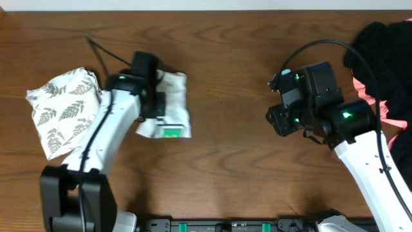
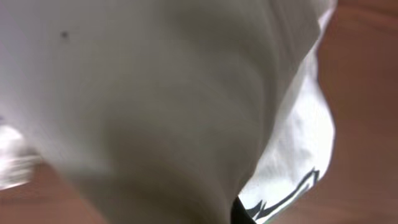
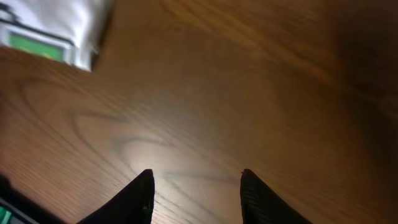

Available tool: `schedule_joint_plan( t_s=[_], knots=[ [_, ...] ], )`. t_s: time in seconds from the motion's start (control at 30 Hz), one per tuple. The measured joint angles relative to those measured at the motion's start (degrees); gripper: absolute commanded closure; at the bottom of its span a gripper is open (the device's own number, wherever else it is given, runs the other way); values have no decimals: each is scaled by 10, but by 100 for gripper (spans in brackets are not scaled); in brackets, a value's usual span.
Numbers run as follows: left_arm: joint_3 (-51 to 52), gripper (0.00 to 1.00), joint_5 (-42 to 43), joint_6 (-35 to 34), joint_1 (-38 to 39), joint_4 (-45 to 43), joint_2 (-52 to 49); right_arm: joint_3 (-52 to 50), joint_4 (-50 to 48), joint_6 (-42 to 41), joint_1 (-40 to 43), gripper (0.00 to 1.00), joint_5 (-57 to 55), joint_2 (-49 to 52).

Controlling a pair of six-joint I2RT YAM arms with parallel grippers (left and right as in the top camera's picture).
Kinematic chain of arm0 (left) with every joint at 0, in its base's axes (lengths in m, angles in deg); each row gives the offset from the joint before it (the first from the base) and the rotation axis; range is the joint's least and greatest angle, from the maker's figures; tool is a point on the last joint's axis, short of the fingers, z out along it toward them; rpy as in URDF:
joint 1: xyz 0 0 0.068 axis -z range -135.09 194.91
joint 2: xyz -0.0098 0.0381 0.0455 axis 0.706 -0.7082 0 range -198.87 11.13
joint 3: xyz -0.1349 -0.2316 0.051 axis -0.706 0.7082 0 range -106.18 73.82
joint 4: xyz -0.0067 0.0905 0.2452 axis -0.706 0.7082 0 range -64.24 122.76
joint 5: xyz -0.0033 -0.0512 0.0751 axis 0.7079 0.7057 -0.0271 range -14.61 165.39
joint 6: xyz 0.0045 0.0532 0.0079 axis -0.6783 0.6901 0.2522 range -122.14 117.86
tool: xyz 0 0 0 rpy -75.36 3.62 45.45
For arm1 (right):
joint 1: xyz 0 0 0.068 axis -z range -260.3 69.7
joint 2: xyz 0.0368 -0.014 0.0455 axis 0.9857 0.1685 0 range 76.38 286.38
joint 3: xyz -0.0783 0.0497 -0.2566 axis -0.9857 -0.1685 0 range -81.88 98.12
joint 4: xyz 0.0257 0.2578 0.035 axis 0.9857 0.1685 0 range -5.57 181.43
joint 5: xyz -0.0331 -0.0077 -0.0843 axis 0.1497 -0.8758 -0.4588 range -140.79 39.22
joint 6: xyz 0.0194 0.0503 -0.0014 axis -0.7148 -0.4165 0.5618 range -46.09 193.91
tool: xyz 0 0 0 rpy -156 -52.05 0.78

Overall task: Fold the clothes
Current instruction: 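Carry the bundle leftward with the left gripper, right gripper releasing, then place the white shirt bundle onto the leaf-print bundle with left gripper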

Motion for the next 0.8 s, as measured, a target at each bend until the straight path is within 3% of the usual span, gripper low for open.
schedule_joint_plan(
  t_s=[0.3, 0.8],
  knots=[
    [-18, 94, -116, 29, -83, 0, 17, 0, 4, 2, 1, 57, -7, -2],
    [-152, 94, -135, 91, -144, 3, 17, 0, 7, 2, 2, 57, -13, -2]
  ],
)
